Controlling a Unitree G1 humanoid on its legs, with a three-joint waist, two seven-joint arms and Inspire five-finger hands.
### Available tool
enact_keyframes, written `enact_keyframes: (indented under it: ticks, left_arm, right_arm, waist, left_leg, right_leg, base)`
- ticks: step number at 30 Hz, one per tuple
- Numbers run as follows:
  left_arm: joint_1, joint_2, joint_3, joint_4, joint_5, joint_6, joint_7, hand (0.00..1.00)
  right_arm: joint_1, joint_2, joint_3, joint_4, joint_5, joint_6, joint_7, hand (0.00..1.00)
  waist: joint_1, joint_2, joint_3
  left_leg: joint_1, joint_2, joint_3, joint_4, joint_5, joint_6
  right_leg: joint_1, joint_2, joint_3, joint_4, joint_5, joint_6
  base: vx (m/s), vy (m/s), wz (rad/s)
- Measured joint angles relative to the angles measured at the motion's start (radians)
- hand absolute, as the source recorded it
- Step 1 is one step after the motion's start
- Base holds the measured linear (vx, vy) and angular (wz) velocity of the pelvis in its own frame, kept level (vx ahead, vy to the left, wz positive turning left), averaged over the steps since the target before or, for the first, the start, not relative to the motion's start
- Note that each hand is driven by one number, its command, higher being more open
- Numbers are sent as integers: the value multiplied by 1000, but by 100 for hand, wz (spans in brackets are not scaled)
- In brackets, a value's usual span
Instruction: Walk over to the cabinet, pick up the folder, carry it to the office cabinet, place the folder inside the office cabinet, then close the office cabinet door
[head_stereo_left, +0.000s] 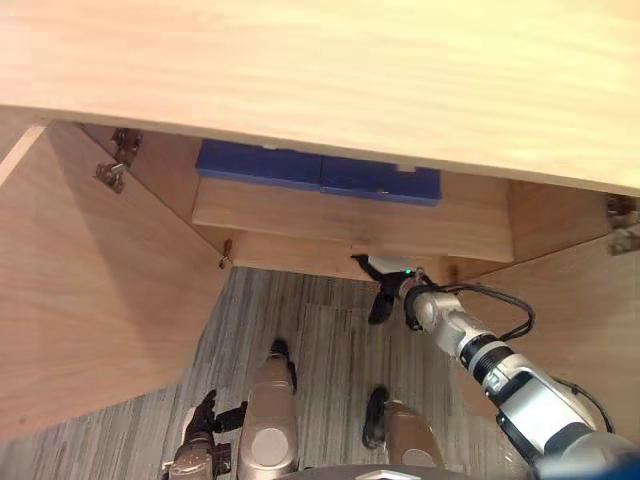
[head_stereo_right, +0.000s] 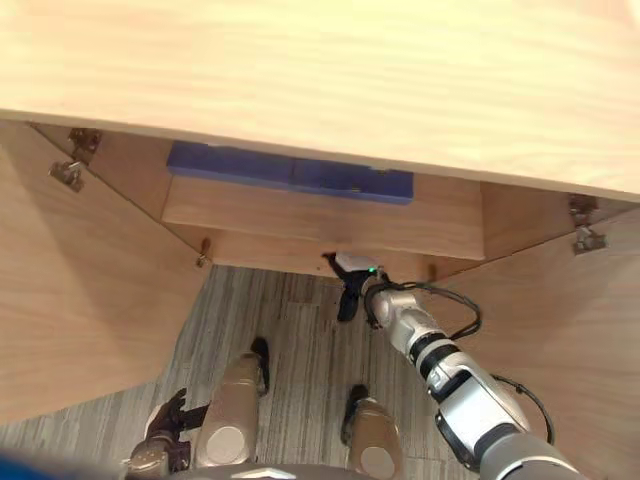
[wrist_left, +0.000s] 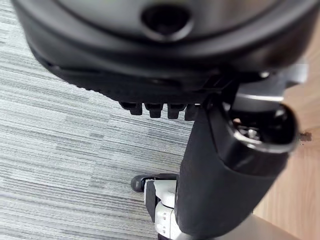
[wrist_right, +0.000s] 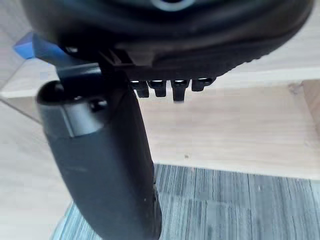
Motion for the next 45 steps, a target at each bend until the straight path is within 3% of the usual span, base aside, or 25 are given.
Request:
enact_keyframes:
  ticks: [2, 3, 5, 6, 8, 10, 14, 16, 17, 18, 20, 22, 23, 24, 25, 26, 27, 29, 30, 32, 36, 39, 43, 45]
  left_arm:
    - [3, 5, 32, 0, 12, 0, -3, 100]
    - [8, 5, 61, 0, 26, 0, -10, 100]
    - [10, 7, 69, 17, 32, -1, -10, 100]
    - [10, -1, 92, 41, 53, -1, -10, 100]
    - [10, -5, 99, 61, 69, -1, -9, 100]
    - [3, 6, 96, 79, 98, 0, -9, 100]
    - [1, 33, 88, 107, 144, 1, -10, 100]
    - [-22, 33, 88, 119, 143, -1, -9, 100]
    - [-39, 32, 87, 142, 140, -2, -9, 100]
    - [-55, 27, 85, 148, 132, -2, -7, 100]
    - [-71, -2, 78, 143, 124, -13, -8, 100]
    - [-74, -24, 82, 144, 118, -23, -6, 100]
    - [-70, -58, 82, 147, 113, -25, -6, 100]
    - [-68, -87, 80, 132, 109, -44, -8, 100]
    - [-58, -88, 80, 124, 106, -46, -11, 100]
    - [-51, -89, 81, 123, 107, -46, -13, 100]
    - [-30, -123, 79, 156, 107, -26, -16, 100]
    - [-28, -122, 81, 162, 104, -14, -18, 100]
    - [-28, -122, 79, 162, 106, -14, -16, 100]
    - [-38, -126, 56, 162, 107, -14, -17, 100]
    - [-45, -132, 20, 158, 108, -14, -16, 100]
    - [-42, -129, 4, 149, 107, -14, -14, 100]
    - [-37, -107, -25, 134, 107, -15, -10, 100]
    - [-38, -102, -31, 131, 107, -20, -10, 100]
  right_arm:
    - [10, 0, 34, 1, 12, -10, 11, 100]
    - [25, 0, 48, 1, 40, -14, 21, 100]
    - [61, -1, 38, 4, 63, -20, 25, 100]
    - [126, 5, -13, 10, 105, -30, 25, 100]
    - [186, 29, -94, 29, 150, -29, 22, 100]
    - [280, 98, -258, 67, 251, -20, -5, 100]
    - [434, 168, -377, 90, 403, -1, -38, 100]
    - [473, 178, -390, 98, 470, 2, -59, 100]
    - [487, 184, -405, 114, 503, 3, -65, 100]
    - [518, 192, -457, 117, 536, 2, -68, 100]
    - [574, 192, -553, 117, 587, 0, -87, 100]
    - [663, 195, -627, 118, 630, 1, -110, 100]
    - [692, 189, -671, 131, 634, 2, -121, 100]
    - [705, 188, -740, 136, 652, 16, -134, 100]
    - [725, 192, -746, 136, 665, 16, -138, 100]
    - [733, 197, -750, 140, 668, 16, -142, 100]
    - [717, 185, -767, 152, 668, 15, -161, 100]
    - [719, 197, -787, 139, 670, 12, -168, 100]
    - [724, 206, -816, 133, 670, 13, -176, 100]
    - [726, 208, -860, 114, 671, 13, -194, 100]
    - [718, 194, -930, 10, 670, 11, -260, 100]
    - [685, 171, -931, -51, 670, 7, -291, 100]
    - [603, 167, -931, -100, 669, 5, -306, 100]
    - [521, 139, -931, -109, 670, 0, -311, 100]
  waist:
    - [4, -13, -9]
    - [7, -30, -20]
    - [0, -38, -32]
    - [-13, -46, -73]
    - [-31, -51, -103]
    - [-67, -60, -116]
    - [-95, -77, -153]
    - [-99, -60, -155]
    - [-103, -43, -156]
    - [-124, -41, -155]
    - [-154, -13, -151]
    - [-159, -4, -192]
    - [-156, 63, -226]
    - [-180, 80, -230]
    - [-188, 40, -242]
    - [-187, 33, -255]
    - [-175, 80, -266]
    - [-175, 86, -271]
    - [-179, 85, -281]
    - [-190, 83, -285]
    - [-194, 102, -298]
    - [-193, 117, -308]
    - [-191, 118, -309]
    - [-176, 123, -312]
  left_leg:
    - [10, 5, -61, 7, 3, -5]
    - [41, -15, -170, -12, 5, -13]
    - [105, -28, -244, -67, 3, -43]
    - [143, -31, -267, -122, -1, -66]
    - [164, -36, -274, -154, -18, -92]
    - [184, -34, -217, -154, -38, -107]
    - [247, -33, -105, -153, -72, -93]
    - [273, -17, -66, -159, -75, -69]
    - [294, 18, 0, -178, -44, -32]
    - [330, 20, 66, -192, -28, -44]
    - [385, 33, 115, -205, -27, -50]
    - [429, 26, 125, -268, -30, -65]
    - [432, 75, 124, -329, -25, -63]
    - [438, 91, 130, -363, -17, -78]
    - [454, 56, 130, -383, -15, -81]
    - [461, 48, 132, -392, -5, -106]
    - [473, 87, 136, -404, 13, -119]
    - [478, 81, 136, -404, 42, -87]
    - [489, 95, 140, -420, 58, -88]
    - [495, 96, 143, -450, 73, -80]
    - [516, 87, 152, -501, 100, -99]
    - [517, 74, 142, -525, 111, -114]
    - [511, 55, 105, -544, 131, -119]
    - [502, 43, 89, -561, 147, -117]
  right_leg:
    - [3, 30, 39, -46, 31, -7]
    - [12, 50, 91, -74, 60, -10]
    - [39, 59, 137, -121, 97, -8]
    - [43, 62, 176, -177, 138, -2]
    - [33, 65, 227, -215, 173, 7]
    - [21, 65, 309, -252, 225, 21]
    - [-11, 83, 444, -276, 296, 27]
    - [-54, 123, 357, -284, 410, -43]
    - [-59, 141, 216, -319, 465, -108]
    - [-58, 114, 36, -249, 359, -150]
    - [-73, 73, -49, -138, 298, -151]
    - [-53, 97, -69, -197, 293, -100]
    - [-54, 137, -88, -220, 239, -35]
    - [-109, 127, -14, 76, 173, -133]
    - [-73, 93, 16, 34, 131, -78]
    - [-52, 87, 36, -25, 107, -81]
    - [-9, 163, 34, -163, 161, -66]
    - [15, 197, 35, -221, 205, -88]
    - [22, 219, 36, -244, 220, -102]
    - [21, 224, 34, -254, 221, -105]
    - [29, 225, 31, -279, 247, -117]
    - [37, 209, 15, -292, 258, -126]
    - [68, 184, -28, -322, 265, -126]
    - [73, 173, -53, -332, 267, -123]
  base:
    - [-4, -43, -82]
    - [-4, -60, -113]
    - [-18, -8, -95]
    - [-60, 83, -88]
    - [-62, 119, -91]
    - [-121, 148, -101]
    - [-137, 115, -130]
    - [-143, 92, -189]
    - [-161, 9, -181]
    - [-187, -15, -163]
    - [-155, -37, -99]
    - [-65, -82, -70]
    - [10, -166, -39]
    - [26, -163, -24]
    - [62, -260, -12]
    - [66, -200, -94]
    - [75, -205, -118]
    - [38, -90, -91]
    - [28, -95, -34]
    - [43, -61, -8]
    - [80, 26, 1]
    - [80, 63, 18]
    - [57, 58, 40]
    - [3, 19, 38]
